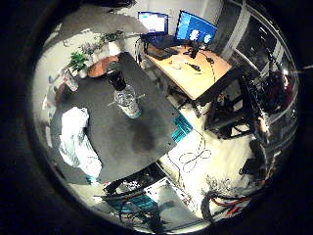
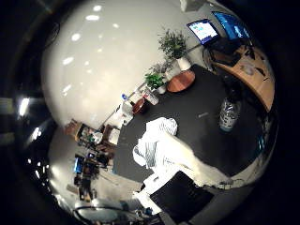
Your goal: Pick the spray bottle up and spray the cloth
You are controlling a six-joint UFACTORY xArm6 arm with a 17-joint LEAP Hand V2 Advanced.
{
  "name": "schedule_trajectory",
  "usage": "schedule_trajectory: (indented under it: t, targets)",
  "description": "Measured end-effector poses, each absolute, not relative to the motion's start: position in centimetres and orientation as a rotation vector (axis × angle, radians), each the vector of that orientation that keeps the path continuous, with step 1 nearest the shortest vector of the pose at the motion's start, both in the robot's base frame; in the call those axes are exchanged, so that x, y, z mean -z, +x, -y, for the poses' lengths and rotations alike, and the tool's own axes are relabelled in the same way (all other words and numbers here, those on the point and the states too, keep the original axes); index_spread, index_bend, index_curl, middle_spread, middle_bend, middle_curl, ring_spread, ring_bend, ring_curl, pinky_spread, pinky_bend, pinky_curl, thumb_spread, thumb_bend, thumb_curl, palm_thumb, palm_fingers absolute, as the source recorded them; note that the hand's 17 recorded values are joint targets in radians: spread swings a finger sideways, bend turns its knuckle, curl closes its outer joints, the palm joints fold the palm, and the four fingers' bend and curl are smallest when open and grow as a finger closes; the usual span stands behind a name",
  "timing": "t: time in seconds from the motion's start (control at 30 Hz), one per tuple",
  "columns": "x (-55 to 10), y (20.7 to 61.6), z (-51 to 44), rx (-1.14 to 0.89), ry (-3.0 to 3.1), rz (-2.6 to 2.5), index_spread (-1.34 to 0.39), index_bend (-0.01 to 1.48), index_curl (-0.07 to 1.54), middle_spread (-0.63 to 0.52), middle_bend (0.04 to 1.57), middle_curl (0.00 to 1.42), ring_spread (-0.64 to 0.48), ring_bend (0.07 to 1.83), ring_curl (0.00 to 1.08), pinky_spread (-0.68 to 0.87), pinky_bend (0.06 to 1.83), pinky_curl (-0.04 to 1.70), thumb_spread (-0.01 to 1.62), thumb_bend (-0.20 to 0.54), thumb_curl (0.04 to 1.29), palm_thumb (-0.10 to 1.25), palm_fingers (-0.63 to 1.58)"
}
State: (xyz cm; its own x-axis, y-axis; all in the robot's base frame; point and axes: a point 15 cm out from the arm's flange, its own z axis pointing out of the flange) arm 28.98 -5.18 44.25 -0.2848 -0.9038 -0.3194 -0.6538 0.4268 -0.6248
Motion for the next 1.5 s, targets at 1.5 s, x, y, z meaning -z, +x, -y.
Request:
schedule_trajectory:
  t: [1.5]
  targets:
    - [-35.0,32.0,14.4,0.439,-0.97,-2.047,-0.09,0.16,0.29,0.23,0.2,0.32,0.34,0.49,0.23,0.61,1.24,0.12,1.03,-0.03,0.35,0.42,0.09]
